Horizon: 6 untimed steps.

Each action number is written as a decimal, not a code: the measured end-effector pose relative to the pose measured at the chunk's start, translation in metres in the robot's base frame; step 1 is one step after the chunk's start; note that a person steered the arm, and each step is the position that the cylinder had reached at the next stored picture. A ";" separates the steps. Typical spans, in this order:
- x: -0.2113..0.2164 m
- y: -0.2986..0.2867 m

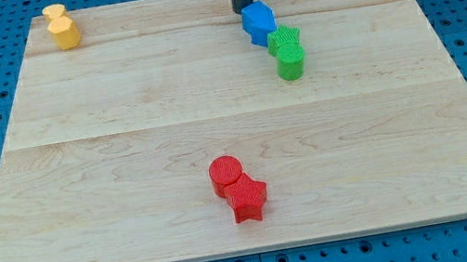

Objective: Push blue cube towards the top of the blue triangle

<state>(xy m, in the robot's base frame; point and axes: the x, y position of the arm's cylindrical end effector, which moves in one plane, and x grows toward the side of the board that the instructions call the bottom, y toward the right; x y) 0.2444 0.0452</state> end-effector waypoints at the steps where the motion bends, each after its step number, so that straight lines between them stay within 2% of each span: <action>1: 0.001 0.002; 4: 0.001 0.027; 5: 0.001 0.024; 6: 0.001 -0.007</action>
